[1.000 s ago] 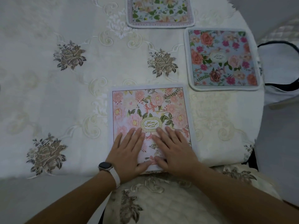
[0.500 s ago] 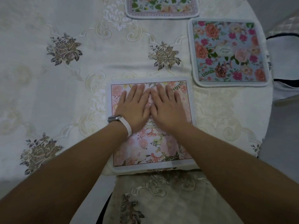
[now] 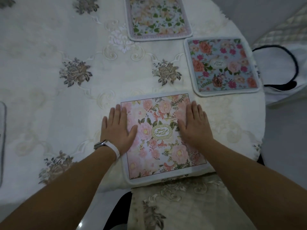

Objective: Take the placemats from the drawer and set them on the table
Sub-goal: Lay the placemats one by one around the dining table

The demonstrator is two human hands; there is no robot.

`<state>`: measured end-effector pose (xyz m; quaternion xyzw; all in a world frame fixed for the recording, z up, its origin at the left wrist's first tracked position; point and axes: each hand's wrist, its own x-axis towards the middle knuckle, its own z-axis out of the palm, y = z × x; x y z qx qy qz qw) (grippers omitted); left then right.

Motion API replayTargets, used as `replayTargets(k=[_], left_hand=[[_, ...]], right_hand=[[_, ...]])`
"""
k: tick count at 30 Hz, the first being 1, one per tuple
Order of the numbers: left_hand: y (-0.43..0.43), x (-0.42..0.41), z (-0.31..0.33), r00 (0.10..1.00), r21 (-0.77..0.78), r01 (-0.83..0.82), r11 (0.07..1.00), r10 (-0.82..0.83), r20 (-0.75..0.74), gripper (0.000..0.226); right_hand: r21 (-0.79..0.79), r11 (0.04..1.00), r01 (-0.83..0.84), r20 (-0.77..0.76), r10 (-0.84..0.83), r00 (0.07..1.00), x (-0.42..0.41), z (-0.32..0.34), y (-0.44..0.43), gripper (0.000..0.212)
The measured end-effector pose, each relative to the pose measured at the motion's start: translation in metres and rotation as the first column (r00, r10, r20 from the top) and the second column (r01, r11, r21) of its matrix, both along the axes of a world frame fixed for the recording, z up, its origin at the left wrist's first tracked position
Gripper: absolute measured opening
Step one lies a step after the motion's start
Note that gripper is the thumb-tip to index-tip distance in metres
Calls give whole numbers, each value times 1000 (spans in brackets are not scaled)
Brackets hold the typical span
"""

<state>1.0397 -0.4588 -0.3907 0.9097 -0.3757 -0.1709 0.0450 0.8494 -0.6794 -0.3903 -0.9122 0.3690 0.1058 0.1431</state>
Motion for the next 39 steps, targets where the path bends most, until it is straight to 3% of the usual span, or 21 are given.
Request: replayTargets(k=[5, 8, 13, 17, 21, 27, 39], left_hand=[[51, -9, 5, 999, 59, 35, 998, -35, -8, 83], [74, -11, 11, 997, 85, 71, 994, -68, -32, 85], [92, -19, 37, 993, 33, 87, 996, -84, -85, 93], [105, -38, 58, 995, -73, 86, 994, -89, -44, 78], [117, -66, 85, 996, -99, 81, 992, -78, 36, 63], [158, -95, 117, 988, -97, -25, 995, 40, 150, 52], [304, -108, 147, 901, -131, -336, 933, 358, 246, 52]], right_hand=[[48, 997, 57, -96, -53, 994, -46, 14, 26, 84], [63, 995, 72, -151, -62, 987, -59, 26, 38, 73], [-11, 1000, -19, 11, 19, 1000, -57, 53, 46, 43], [-15, 986, -164, 139, 165, 977, -42, 81, 60, 41], [-55, 935, -351, 180, 355, 917, -28, 108, 76, 45], [-99, 767, -634, 168, 641, 749, -10, 128, 114, 46], [-163, 566, -808, 166, 823, 543, 33, 162, 231, 50]])
